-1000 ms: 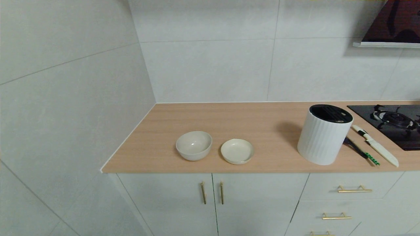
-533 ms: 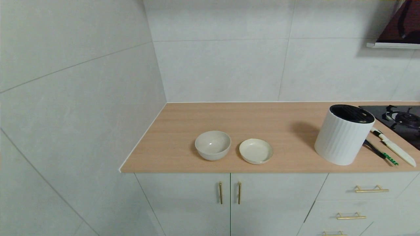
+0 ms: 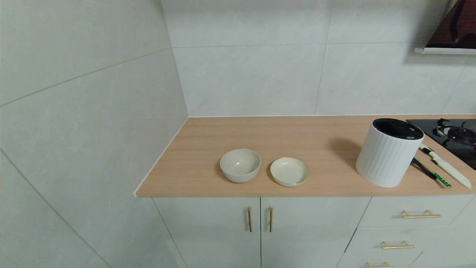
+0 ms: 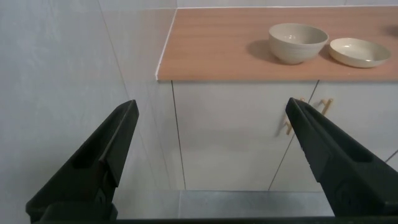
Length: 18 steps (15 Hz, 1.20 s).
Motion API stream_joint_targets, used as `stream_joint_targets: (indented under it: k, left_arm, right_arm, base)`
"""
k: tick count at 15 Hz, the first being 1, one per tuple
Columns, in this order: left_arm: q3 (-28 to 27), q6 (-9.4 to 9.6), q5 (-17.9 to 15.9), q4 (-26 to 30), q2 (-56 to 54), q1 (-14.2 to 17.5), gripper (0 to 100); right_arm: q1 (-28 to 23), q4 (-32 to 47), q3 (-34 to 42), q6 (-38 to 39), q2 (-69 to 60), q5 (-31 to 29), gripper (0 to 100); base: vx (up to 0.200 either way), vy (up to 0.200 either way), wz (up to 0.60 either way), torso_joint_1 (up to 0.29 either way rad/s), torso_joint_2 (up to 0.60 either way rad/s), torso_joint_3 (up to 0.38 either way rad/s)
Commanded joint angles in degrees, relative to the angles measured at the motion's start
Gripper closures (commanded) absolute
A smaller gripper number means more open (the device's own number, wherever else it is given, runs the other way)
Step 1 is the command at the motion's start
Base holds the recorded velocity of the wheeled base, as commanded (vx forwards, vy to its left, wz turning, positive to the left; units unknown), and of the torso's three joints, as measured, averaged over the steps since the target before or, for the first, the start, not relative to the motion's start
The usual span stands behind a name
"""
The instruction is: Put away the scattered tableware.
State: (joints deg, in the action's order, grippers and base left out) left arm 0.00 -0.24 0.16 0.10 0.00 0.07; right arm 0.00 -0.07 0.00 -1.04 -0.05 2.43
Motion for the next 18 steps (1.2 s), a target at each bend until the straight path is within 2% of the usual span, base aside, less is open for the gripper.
stream_joint_targets:
  k: [1,4,8,18]
  left_arm:
    - [0.00,-0.02,0.02,-0.01,0.00,0.01,0]
    - [0.00,-0.02,0.02,-0.01,0.00,0.01,0]
    - [0.00,-0.11,0.02,-0.01,0.00,0.01,0]
    - [0.00,-0.11,0.02,-0.01,0.00,0.01,0]
  right_arm:
    - [0.00,-0.01,0.00,-0.02,0.05,-0.05,0]
    - [0.00,-0.01,0.00,-0.02,0.05,0.04,0]
    - [0.00,-0.01,0.00,-0.02,0.05,0.04,0]
    - [0.00,-0.01,0.00,-0.02,0.05,-0.05,0]
  base:
    - [0.000,0.000,0.00,0.000,0.00,0.000]
    - [0.000,0.000,0.00,0.000,0.00,0.000]
    - [0.000,0.000,0.00,-0.150,0.32,0.165]
    - [0.000,0.000,0.00,-0.235,0.52,0.286]
